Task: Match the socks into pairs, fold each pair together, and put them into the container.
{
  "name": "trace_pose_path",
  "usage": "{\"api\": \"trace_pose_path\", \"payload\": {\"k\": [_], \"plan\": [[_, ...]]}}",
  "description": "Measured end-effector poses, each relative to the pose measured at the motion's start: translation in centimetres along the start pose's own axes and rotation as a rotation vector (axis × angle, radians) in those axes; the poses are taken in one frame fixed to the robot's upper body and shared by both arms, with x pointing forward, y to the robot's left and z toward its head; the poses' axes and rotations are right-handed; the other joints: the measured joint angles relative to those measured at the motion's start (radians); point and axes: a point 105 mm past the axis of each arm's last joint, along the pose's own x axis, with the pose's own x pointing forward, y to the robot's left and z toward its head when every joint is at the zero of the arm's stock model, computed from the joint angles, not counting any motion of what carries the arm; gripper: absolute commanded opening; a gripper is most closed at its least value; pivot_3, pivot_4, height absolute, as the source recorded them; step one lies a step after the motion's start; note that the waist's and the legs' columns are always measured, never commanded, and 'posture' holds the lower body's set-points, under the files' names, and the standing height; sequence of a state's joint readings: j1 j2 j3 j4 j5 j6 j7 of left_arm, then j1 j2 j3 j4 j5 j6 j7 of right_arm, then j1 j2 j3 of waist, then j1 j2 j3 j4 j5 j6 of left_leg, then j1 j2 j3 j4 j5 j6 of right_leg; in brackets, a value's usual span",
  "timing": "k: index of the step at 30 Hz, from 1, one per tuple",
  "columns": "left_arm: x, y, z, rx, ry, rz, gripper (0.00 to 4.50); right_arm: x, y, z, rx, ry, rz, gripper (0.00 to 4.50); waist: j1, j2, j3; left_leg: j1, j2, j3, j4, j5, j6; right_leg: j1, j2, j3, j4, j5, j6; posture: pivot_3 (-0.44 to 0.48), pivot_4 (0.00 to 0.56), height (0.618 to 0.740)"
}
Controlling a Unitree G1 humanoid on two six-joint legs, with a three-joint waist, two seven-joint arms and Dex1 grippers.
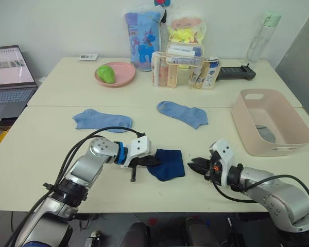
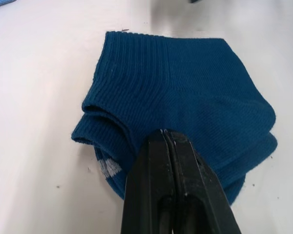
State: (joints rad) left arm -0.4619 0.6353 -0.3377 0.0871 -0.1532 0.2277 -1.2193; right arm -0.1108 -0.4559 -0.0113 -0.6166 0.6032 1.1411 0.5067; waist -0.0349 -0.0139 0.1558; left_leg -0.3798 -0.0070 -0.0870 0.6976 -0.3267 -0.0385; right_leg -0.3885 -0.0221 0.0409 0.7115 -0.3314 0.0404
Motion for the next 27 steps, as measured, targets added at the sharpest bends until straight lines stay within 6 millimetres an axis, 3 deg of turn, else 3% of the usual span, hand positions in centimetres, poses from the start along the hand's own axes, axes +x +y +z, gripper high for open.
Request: {"api": "trace_pose_path", "payload": {"k": [5,10,21,24,27], "plan": [[-0.8,-0.4,-0.7,0.001,0.012,0.014,0.00,0.8,0.4,0.0,0.141,0.023,0.040,3.99,-0.006,0.001,-0.001,0.001,0.000,0.000,-0.001,0.000,0.000,0.000,0.000,0.000,0.000,0.000,0.000,0.000,0.150,0.703],[-0.9,-0.5,-0.9,-0.005,0.013,0.025,0.00,3.1,0.3,0.1,0.230,0.042,0.046,3.99,-0.010,0.002,-0.003,0.002,0.000,0.001,-0.001,0.000,0.000,0.000,0.000,0.000,0.001,0.000,0.000,0.000,0.150,0.703],[-1.1,-0.5,-0.9,-0.004,0.018,0.029,0.00,7.8,2.9,1.9,0.320,0.019,0.177,3.99,-0.021,0.003,-0.004,0.002,0.000,0.000,-0.001,0.000,0.000,0.000,0.001,0.000,0.001,0.000,0.000,0.000,0.150,0.703],[-1.0,-0.5,-0.8,0.000,0.016,0.030,0.00,8.0,3.1,2.3,0.326,0.006,0.190,3.39,-0.021,0.003,-0.004,0.002,0.000,0.000,-0.001,0.000,0.000,0.000,0.000,0.000,0.001,0.000,0.000,0.000,0.150,0.703],[-1.1,-0.5,-0.8,-0.001,0.015,0.032,0.00,7.9,3.0,2.4,0.329,-0.001,0.186,2.31,-0.021,0.003,-0.004,0.002,0.000,0.000,-0.001,0.000,0.000,0.000,0.001,0.000,0.001,0.000,0.000,0.000,0.150,0.703]]}}
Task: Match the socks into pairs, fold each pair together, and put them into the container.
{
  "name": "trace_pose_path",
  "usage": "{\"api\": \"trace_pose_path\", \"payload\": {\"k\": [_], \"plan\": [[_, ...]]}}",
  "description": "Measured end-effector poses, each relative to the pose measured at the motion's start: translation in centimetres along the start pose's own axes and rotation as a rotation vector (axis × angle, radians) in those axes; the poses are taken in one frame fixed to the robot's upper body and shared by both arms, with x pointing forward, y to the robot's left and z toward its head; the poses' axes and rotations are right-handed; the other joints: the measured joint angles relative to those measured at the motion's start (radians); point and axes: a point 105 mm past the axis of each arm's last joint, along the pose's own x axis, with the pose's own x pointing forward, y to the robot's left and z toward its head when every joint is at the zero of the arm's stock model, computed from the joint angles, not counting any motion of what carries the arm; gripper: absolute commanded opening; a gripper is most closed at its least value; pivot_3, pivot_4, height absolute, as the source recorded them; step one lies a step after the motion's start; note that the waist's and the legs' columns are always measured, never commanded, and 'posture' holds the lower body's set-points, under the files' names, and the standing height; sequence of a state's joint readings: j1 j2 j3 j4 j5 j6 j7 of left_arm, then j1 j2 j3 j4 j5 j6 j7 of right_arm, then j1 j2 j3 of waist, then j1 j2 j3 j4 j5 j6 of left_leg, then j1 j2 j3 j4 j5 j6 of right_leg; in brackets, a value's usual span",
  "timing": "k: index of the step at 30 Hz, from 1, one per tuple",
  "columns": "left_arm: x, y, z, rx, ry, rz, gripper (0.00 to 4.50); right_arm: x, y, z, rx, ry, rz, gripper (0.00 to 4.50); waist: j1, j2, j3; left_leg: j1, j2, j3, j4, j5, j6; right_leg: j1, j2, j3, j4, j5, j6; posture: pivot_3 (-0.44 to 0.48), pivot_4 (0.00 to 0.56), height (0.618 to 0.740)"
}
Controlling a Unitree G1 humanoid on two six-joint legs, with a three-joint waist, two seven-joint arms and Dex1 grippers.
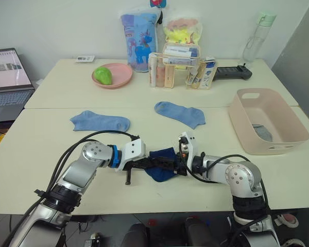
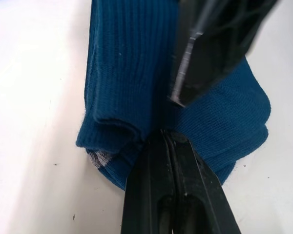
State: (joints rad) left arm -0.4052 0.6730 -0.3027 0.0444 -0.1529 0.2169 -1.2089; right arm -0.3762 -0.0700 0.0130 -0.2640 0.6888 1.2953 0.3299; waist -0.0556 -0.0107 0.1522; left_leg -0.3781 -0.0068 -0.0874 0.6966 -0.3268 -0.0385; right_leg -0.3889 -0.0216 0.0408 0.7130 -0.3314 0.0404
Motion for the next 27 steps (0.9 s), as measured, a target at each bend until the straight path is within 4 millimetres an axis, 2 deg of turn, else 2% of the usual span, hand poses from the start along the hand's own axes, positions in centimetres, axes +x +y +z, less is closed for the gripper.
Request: {"api": "trace_pose_path", "payload": {"k": [6,7,14,15,16,17,20,22,27], "plan": [[-0.1,0.1,-0.1,-0.012,0.003,0.002,0.00,-0.4,0.2,0.2,-0.007,-0.017,-0.003,0.19,0.000,0.000,0.000,0.000,0.000,0.000,0.000,0.000,0.000,0.000,0.000,0.000,0.000,0.000,0.000,0.000,0.150,0.703],[-0.1,0.1,-0.1,-0.018,0.003,0.001,0.00,-0.5,0.3,0.1,-0.011,-0.019,0.000,0.01,0.000,0.000,0.000,0.000,0.000,0.000,0.000,0.000,0.000,0.000,0.000,0.000,0.000,0.000,0.000,0.000,0.150,0.703],[0.1,-0.1,0.3,-0.132,-0.043,-0.030,0.00,-1.1,0.9,-0.2,-0.072,-0.023,-0.016,0.01,0.000,0.000,0.001,-0.001,0.000,0.000,0.000,0.000,0.000,-0.001,0.000,0.000,0.000,0.000,0.000,0.000,0.150,0.703],[0.4,0.0,0.9,-0.173,-0.068,-0.049,0.00,-1.9,0.7,-0.2,-0.125,-0.027,-0.040,0.01,0.004,0.001,0.002,-0.003,0.000,-0.001,0.001,0.000,0.000,-0.001,0.000,0.000,-0.001,0.000,0.000,0.000,0.150,0.703],[1.2,0.5,2.6,-0.214,-0.116,-0.073,0.00,-4.6,0.5,0.3,-0.249,-0.049,-0.095,0.01,0.027,0.003,0.004,-0.007,-0.004,-0.003,0.003,0.000,0.000,-0.002,-0.001,-0.003,-0.003,0.000,0.000,0.000,0.150,0.703],[1.5,1.0,3.7,-0.212,-0.140,-0.077,0.00,-6.0,0.6,1.3,-0.305,-0.090,-0.126,0.01,0.030,0.002,0.005,-0.008,-0.005,-0.005,0.003,0.000,0.000,-0.001,-0.001,-0.004,-0.003,0.000,0.001,0.000,0.150,0.703],[2.4,2.2,7.1,-0.145,-0.204,-0.077,0.55,-8.7,1.4,3.9,-0.410,-0.223,-0.174,0.00,0.026,-0.001,0.004,-0.008,-0.004,-0.005,0.003,0.000,0.000,0.000,-0.002,-0.003,-0.004,0.000,0.001,0.000,0.150,0.703],[3.3,2.7,9.9,-0.082,-0.265,-0.095,1.16,-10.7,1.2,5.3,-0.443,-0.292,-0.237,0.00,0.025,0.000,0.004,-0.008,-0.003,-0.005,0.002,0.000,0.000,-0.001,-0.002,-0.003,-0.004,0.000,0.001,0.000,0.150,0.703],[4.7,3.2,16.8,0.049,-0.394,-0.108,2.76,-17.6,0.3,10.0,-0.588,-0.447,-0.489,0.00,0.023,-0.001,0.005,-0.007,-0.003,-0.002,0.001,0.000,0.000,0.000,-0.001,-0.002,-0.005,0.000,0.000,0.000,0.150,0.703]]}}
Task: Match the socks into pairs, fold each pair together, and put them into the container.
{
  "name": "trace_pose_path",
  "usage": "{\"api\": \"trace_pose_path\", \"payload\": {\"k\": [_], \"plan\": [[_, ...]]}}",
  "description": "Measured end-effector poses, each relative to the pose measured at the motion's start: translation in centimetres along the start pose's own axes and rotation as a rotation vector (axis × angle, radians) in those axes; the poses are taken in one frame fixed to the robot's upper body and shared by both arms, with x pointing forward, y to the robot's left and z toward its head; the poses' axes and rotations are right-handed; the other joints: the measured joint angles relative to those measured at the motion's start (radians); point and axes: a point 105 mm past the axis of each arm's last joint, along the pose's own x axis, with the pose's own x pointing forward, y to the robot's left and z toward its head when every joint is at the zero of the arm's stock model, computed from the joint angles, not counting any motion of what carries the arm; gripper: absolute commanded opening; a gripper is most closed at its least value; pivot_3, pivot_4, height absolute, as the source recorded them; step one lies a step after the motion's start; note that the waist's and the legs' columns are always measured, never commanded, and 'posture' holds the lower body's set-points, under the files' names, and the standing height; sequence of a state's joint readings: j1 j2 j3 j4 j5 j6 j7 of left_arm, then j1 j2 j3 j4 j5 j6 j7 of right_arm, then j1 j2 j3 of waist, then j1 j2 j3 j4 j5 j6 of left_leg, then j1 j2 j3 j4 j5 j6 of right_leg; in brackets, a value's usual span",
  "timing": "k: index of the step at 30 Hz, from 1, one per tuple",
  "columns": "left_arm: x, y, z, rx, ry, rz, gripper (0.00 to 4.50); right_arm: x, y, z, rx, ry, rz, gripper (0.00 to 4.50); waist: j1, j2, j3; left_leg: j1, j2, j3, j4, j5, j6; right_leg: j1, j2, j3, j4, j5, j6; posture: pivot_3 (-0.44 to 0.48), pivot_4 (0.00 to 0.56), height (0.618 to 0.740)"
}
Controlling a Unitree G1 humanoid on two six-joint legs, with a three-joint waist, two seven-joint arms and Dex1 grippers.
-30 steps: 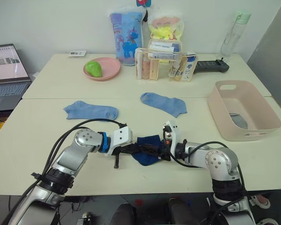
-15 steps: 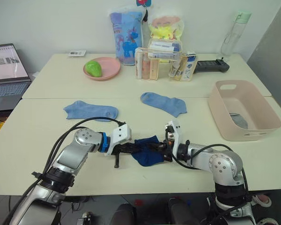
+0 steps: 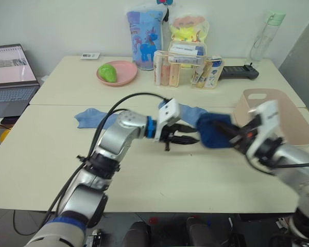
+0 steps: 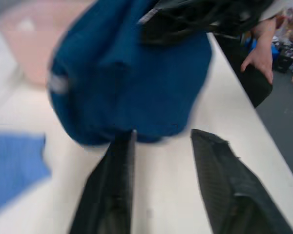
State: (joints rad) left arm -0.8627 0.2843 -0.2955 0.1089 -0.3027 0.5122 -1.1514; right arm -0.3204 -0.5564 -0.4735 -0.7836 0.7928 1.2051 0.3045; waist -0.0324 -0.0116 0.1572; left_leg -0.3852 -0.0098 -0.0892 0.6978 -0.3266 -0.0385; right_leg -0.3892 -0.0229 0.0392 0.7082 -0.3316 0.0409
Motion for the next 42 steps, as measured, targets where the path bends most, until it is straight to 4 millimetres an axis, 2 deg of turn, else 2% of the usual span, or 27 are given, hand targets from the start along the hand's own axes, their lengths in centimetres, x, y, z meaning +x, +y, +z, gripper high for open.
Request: {"api": "trace_pose_path", "payload": {"k": [4,6,9,11,15,19,22,34,42], "plan": [[1.4,0.5,3.0,0.039,-0.066,-0.002,4.04,-2.2,-3.4,1.8,-0.174,0.032,-0.131,0.00,0.001,0.000,0.002,0.001,0.000,0.003,-0.001,0.000,0.000,0.000,0.001,0.002,0.000,0.000,0.000,0.000,0.150,0.703],[1.5,0.6,3.8,0.051,-0.088,-0.001,4.48,-3.2,-5.4,2.4,-0.270,0.059,-0.214,0.00,0.000,0.000,0.002,0.001,0.001,0.005,-0.001,0.000,0.000,0.000,0.001,0.002,0.000,0.000,0.000,0.000,0.150,0.703],[1.2,0.6,3.8,0.041,-0.085,-0.003,4.48,-4.0,-8.2,1.8,-0.484,0.170,-0.319,0.00,0.000,-0.001,0.002,0.003,0.001,0.008,-0.001,0.000,0.000,0.000,0.001,0.003,0.000,0.000,0.000,0.000,0.150,0.703],[1.0,0.5,3.6,0.035,-0.080,-0.012,4.48,-3.9,-9.4,0.8,-0.654,0.243,-0.337,0.00,-0.001,-0.001,0.002,0.004,0.000,0.009,-0.001,0.000,0.000,0.000,0.001,0.003,0.001,0.000,0.000,0.000,0.150,0.703],[0.6,0.3,2.8,0.015,-0.069,-0.022,4.48,-2.8,-10.7,-1.7,-0.988,0.332,-0.311,0.00,0.000,-0.001,0.002,0.004,0.001,0.010,0.000,0.001,-0.002,0.000,0.001,0.003,0.001,0.000,0.000,0.000,0.150,0.703],[0.6,0.3,2.8,0.017,-0.069,-0.020,4.48,-1.8,-11.1,-3.2,-1.200,0.329,-0.294,0.00,0.002,-0.002,0.003,0.003,0.001,0.010,0.000,0.002,-0.004,0.000,0.001,0.003,0.001,0.000,0.000,0.000,0.150,0.703],[0.6,0.3,2.8,0.020,-0.070,-0.016,4.48,-1.4,-11.9,-4.8,-1.249,0.364,-0.282,0.00,0.003,-0.002,0.003,0.003,0.000,0.010,0.000,0.003,-0.004,0.000,0.001,0.003,0.001,0.000,0.000,0.000,0.150,0.703],[0.7,0.3,3.1,0.029,-0.077,-0.007,4.48,-0.7,-13.2,-5.1,-1.195,0.479,-0.201,0.00,0.001,-0.002,0.003,0.004,0.001,0.011,0.002,0.003,-0.004,0.000,0.001,0.004,0.002,0.000,0.000,0.000,0.150,0.703],[0.7,0.3,3.1,0.031,-0.078,-0.005,4.50,-1.2,-13.1,-5.9,-1.027,0.550,-0.124,2.73,0.002,-0.001,0.003,0.003,0.001,0.011,0.002,0.002,-0.004,0.000,0.000,0.004,0.002,0.000,0.000,0.000,0.150,0.703]]}}
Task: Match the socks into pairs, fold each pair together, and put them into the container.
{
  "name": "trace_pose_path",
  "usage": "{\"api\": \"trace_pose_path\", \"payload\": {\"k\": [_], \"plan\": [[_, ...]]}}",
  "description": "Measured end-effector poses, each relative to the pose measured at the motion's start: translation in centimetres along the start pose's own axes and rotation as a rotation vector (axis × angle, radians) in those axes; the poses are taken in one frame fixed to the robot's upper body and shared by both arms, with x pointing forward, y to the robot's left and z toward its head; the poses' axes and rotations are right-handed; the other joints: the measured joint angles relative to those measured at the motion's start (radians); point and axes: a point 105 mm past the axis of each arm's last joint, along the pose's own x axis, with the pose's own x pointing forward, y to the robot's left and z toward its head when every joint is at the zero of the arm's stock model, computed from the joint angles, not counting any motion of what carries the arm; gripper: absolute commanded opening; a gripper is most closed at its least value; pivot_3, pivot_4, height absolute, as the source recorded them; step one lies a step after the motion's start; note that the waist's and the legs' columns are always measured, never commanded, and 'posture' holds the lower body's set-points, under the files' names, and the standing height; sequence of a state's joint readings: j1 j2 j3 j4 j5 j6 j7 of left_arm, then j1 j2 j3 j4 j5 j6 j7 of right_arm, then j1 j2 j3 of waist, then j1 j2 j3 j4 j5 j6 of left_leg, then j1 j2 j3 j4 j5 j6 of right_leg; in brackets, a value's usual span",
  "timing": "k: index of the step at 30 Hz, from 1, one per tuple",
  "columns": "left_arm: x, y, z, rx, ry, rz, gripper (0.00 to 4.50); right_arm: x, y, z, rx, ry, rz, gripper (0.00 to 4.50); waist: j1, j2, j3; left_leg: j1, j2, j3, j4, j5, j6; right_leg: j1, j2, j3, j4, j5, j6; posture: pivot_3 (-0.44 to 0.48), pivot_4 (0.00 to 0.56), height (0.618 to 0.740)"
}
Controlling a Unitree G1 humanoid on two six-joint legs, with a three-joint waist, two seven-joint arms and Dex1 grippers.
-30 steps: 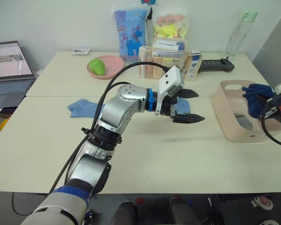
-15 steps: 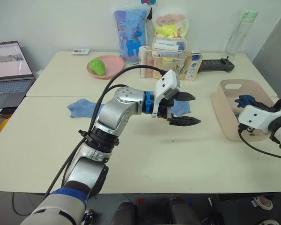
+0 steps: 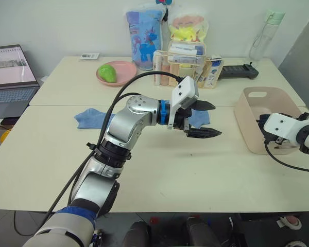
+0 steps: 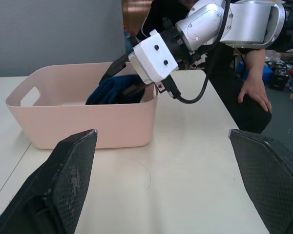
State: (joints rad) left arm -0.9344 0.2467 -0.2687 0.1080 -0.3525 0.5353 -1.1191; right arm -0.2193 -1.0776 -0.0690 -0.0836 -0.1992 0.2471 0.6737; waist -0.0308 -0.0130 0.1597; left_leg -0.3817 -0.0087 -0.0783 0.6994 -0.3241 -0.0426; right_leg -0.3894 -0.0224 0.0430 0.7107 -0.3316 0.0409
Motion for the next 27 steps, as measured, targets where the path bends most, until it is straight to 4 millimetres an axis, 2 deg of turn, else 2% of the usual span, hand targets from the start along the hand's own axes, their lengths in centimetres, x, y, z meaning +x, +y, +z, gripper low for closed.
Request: {"api": "trace_pose_path", "payload": {"k": [5,8,14,18,23,25,27], "plan": [[0.1,0.1,0.0,-0.002,-0.002,0.008,4.50,-1.7,-0.7,0.9,0.117,-0.036,0.043,4.48,0.001,0.000,0.000,0.000,0.000,0.000,0.000,0.000,0.000,0.000,0.000,0.000,0.000,0.000,0.000,0.000,0.150,0.703],[0.1,0.2,-0.1,-0.005,-0.002,0.010,4.50,-2.6,-0.8,1.3,0.160,-0.045,0.066,4.48,0.001,0.000,0.000,0.000,0.000,0.000,0.000,0.000,0.000,0.000,0.000,0.000,0.000,0.000,0.000,0.000,0.150,0.703],[0.0,0.2,-0.1,0.001,-0.004,0.004,4.50,-4.1,-0.8,3.5,0.255,-0.108,0.111,4.48,0.001,0.000,0.000,0.000,0.000,-0.001,0.000,-0.001,0.002,0.000,0.000,0.000,0.000,0.000,0.000,0.000,0.150,0.703],[-0.3,0.3,-0.2,0.008,0.006,0.010,4.50,-5.2,-1.6,3.4,0.272,-0.098,0.067,4.48,0.003,0.000,0.000,0.000,0.000,-0.001,0.000,-0.001,0.002,0.000,-0.001,0.000,0.000,0.000,0.000,0.000,0.150,0.703],[-1.5,0.9,-0.6,0.024,0.040,0.047,4.50,-6.5,-3.0,2.7,0.319,-0.079,-0.004,4.48,0.002,0.000,0.000,0.000,0.000,-0.001,0.000,-0.001,0.002,0.000,0.000,0.000,0.000,0.000,0.000,0.000,0.150,0.703],[-2.5,1.4,-1.0,0.018,0.043,0.089,4.50,-7.2,-3.7,3.5,0.347,-0.126,-0.035,4.48,-0.001,0.000,0.000,0.000,0.001,-0.001,0.000,-0.001,0.002,0.000,0.000,0.000,0.000,0.000,0.000,0.000,0.150,0.703],[-4.3,2.2,-1.5,-0.002,0.039,0.166,4.50,-7.7,-4.1,5.3,0.399,-0.235,-0.072,4.48,-0.004,0.000,0.000,0.001,0.002,-0.001,0.000,-0.001,0.002,0.000,0.000,0.000,0.001,0.000,0.000,0.000,0.150,0.703]]}}
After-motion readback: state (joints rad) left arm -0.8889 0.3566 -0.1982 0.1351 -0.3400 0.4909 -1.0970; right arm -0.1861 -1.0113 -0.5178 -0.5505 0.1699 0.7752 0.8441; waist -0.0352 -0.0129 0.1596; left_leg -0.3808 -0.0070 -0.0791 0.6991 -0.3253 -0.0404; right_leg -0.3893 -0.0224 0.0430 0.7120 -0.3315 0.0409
